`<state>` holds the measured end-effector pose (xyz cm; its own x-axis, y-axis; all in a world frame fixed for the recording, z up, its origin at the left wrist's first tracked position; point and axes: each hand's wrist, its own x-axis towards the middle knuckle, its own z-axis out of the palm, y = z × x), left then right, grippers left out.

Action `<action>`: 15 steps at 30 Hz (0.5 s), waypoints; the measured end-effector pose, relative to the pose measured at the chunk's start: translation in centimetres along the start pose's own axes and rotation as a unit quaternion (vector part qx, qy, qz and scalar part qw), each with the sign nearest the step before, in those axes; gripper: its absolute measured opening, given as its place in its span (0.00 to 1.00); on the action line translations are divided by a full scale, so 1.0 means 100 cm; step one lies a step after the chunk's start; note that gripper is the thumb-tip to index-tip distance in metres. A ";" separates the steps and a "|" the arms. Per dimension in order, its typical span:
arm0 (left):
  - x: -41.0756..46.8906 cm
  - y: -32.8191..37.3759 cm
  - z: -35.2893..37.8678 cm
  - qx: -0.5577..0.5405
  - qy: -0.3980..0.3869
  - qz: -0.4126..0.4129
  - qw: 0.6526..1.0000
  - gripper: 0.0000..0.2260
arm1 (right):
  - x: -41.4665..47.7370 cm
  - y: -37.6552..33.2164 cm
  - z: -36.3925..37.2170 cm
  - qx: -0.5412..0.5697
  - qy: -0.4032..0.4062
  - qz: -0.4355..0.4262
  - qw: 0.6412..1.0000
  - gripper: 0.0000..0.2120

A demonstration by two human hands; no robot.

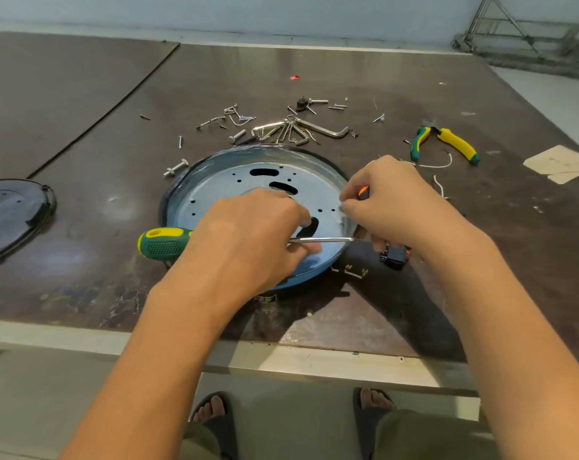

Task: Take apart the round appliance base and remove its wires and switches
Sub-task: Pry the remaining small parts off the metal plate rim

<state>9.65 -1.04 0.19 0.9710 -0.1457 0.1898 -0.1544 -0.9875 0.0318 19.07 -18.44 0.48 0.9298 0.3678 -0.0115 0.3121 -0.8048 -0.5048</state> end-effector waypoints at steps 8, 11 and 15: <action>-0.002 -0.006 -0.007 -0.004 -0.048 -0.011 0.999 0.18 | 0.005 0.005 0.005 0.026 0.002 0.014 1.000 0.15; -0.003 -0.007 -0.008 0.011 -0.037 -0.021 0.999 0.15 | 0.002 0.005 0.002 0.029 -0.062 0.056 0.996 0.13; -0.001 -0.002 -0.006 0.024 -0.052 -0.034 0.998 0.12 | -0.005 0.004 -0.006 0.018 -0.146 0.056 0.988 0.09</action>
<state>9.47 -0.82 0.76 0.9930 -0.0818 0.0856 -0.0816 -0.9966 -0.0057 18.88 -19.20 0.79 0.8609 0.4006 -0.3137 0.1992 -0.8327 -0.5167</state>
